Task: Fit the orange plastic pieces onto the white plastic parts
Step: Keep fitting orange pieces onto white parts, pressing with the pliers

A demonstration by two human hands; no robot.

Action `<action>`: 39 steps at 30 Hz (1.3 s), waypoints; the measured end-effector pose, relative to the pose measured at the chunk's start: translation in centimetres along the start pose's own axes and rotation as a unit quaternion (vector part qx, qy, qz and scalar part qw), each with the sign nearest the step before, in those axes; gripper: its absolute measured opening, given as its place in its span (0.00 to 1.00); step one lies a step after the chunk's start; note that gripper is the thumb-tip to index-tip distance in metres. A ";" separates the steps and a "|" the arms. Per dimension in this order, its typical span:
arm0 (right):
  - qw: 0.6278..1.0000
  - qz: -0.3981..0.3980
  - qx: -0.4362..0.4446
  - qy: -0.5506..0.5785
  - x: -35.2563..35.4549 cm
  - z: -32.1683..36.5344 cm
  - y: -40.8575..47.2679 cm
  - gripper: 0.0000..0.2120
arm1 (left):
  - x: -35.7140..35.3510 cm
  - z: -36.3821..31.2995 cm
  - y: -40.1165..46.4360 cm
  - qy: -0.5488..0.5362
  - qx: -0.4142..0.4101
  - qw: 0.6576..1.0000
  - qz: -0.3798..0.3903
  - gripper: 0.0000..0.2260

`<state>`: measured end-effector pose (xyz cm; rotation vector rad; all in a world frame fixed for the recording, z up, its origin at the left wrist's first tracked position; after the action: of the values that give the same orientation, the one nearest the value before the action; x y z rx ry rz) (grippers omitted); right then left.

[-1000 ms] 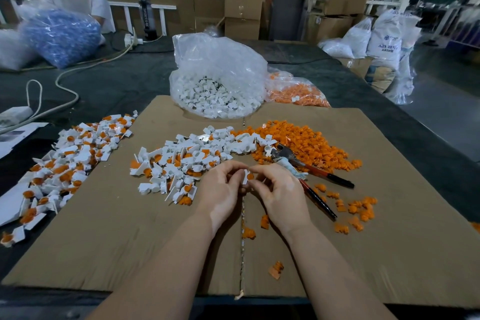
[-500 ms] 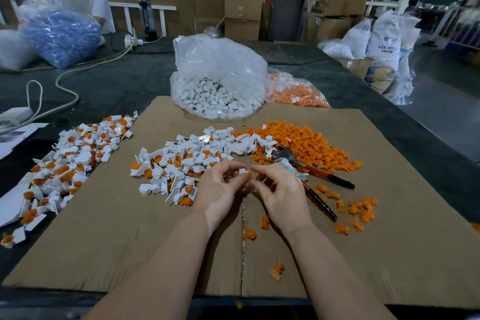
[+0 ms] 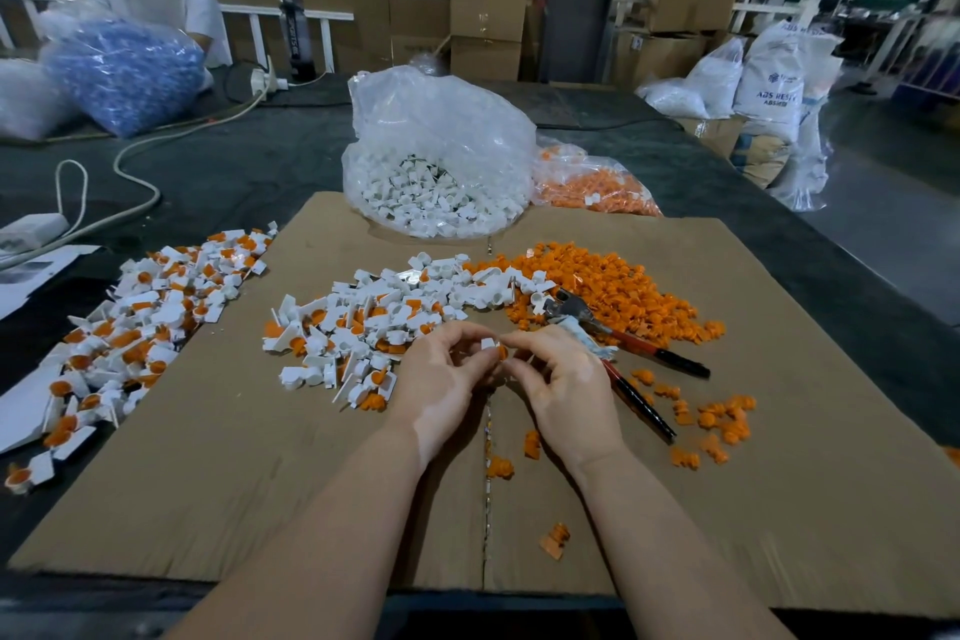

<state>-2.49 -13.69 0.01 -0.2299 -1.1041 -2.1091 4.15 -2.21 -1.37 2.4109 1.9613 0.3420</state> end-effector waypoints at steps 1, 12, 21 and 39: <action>1.000 0.002 0.003 -0.004 0.0 0.0 0.0 0.11 | 0.0 0.1 0.1 0.001 0.000 1.000 -0.003 0.05; 0.930 -0.040 -0.153 -0.333 2.1 -2.0 0.7 0.18 | -0.3 0.4 0.4 -0.014 0.017 1.000 -0.022 0.07; 0.853 0.129 -0.218 -0.456 3.8 -3.3 2.3 0.22 | -0.4 0.2 0.5 -0.046 0.032 0.998 -0.038 0.07; 0.915 0.294 -0.201 -0.189 2.6 0.7 2.9 0.13 | -0.5 -0.6 1.1 -0.234 0.189 0.952 -0.051 0.04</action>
<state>-2.55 -15.55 3.48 -1.0678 -0.6619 -1.7403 5.03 -2.98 -0.73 2.2707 2.0411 -0.6075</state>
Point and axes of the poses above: each hand's wrist, its own y-axis towards the middle knuckle, its own x-axis out of the back of the hand, z = x × y, the point moved 3 cm from there along y, towards the middle knuckle, and after that the axes turned 11 degrees about -z, right-handed, at the moved point
